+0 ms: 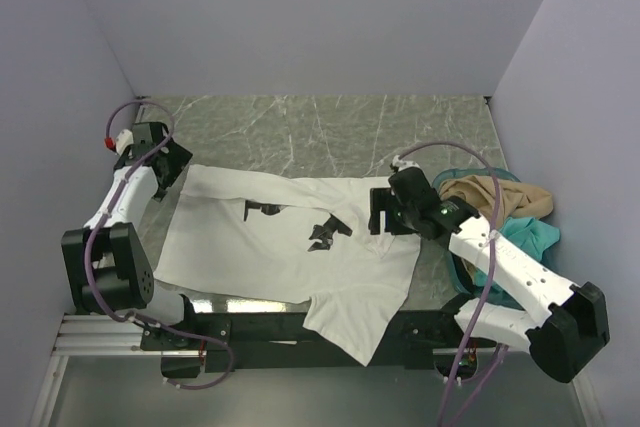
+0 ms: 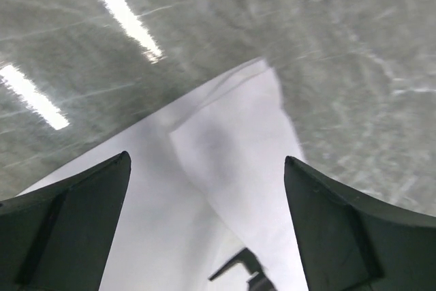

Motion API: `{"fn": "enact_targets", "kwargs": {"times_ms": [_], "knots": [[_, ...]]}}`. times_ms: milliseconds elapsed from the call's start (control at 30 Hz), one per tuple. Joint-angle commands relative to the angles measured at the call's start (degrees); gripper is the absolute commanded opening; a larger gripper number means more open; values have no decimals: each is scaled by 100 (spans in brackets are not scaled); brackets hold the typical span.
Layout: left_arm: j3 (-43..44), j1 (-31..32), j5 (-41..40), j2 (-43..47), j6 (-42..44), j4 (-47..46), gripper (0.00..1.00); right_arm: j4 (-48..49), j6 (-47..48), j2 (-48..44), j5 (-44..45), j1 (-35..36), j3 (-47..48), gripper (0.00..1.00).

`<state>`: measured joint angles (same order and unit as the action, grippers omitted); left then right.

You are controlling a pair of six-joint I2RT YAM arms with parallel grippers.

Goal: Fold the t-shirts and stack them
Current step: Fold the tshirt

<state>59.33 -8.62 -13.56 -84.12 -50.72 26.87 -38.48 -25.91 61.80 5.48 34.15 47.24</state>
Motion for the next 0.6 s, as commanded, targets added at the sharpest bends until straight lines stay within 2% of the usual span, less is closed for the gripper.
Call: {"fn": "enact_targets", "kwargs": {"times_ms": [0, 100, 267, 367, 567], "knots": [[316, 18, 493, 98, 88, -216, 99, 323, -28, 295, -27, -329, 583, 85], [456, 106, 1223, -271, 246, -586, 99, 648, -11, 927, -248, -689, 916, 87], [860, 265, 1786, -1308, 387, -693, 99, 868, 209, 2010, -381, -910, 1550, 89], [905, 265, 1778, -1704, 370, -727, 99, 903, 244, 2843, -494, -1138, 1849, 90], [650, 256, 1559, -2021, 405, -824, 99, 1044, 297, 3820, -530, -1569, 1947, 90]]}}
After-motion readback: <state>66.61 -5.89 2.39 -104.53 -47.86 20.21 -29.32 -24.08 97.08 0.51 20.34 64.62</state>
